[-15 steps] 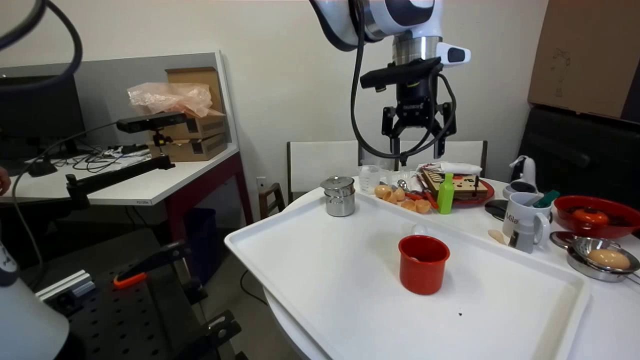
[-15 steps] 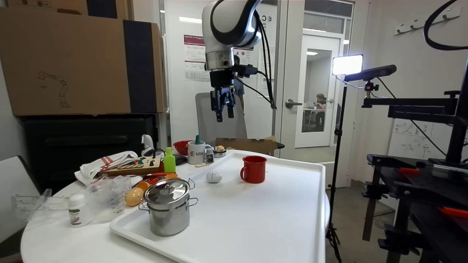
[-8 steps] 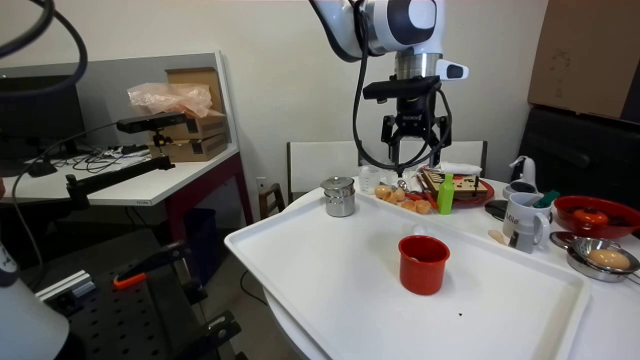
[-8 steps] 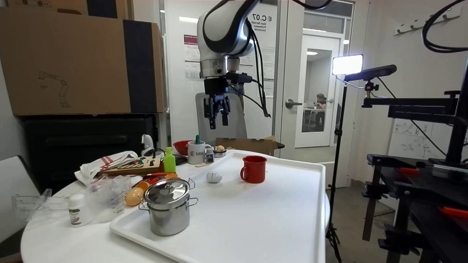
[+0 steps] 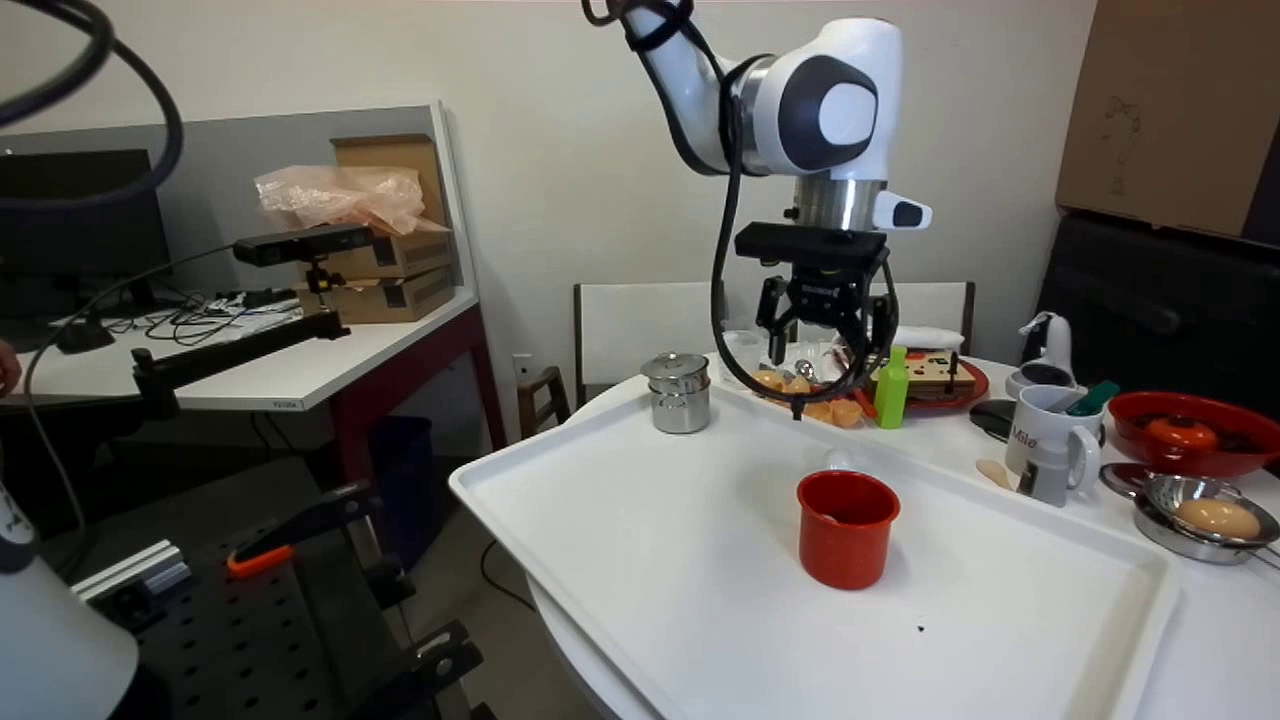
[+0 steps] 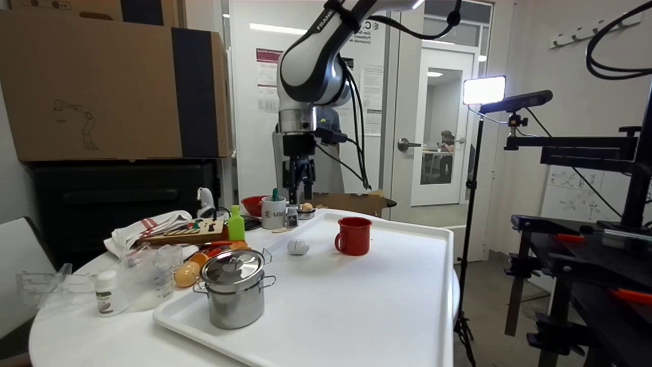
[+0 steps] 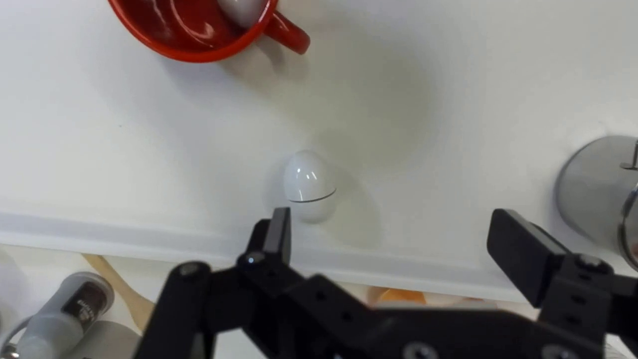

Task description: Place the white object inside the red mug

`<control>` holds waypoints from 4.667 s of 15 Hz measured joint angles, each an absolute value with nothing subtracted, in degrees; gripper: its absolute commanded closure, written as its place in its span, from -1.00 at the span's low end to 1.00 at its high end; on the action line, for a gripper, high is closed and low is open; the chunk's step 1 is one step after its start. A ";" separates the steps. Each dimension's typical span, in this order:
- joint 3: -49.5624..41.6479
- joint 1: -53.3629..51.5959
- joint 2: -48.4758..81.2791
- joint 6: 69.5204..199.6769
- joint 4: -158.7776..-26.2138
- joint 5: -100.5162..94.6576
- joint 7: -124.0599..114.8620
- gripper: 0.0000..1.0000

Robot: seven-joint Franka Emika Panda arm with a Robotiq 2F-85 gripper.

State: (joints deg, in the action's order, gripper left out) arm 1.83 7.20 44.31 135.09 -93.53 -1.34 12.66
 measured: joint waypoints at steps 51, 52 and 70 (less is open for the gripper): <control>-0.15 7.58 68.69 126.46 -62.99 -3.04 17.95 0.62; -0.24 7.57 67.76 126.49 -63.19 -3.03 17.16 0.62; -4.63 7.12 45.12 136.60 -94.83 -0.79 -7.88 0.62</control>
State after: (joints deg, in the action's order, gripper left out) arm -4.63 7.12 45.12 136.60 -94.83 -0.79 -7.88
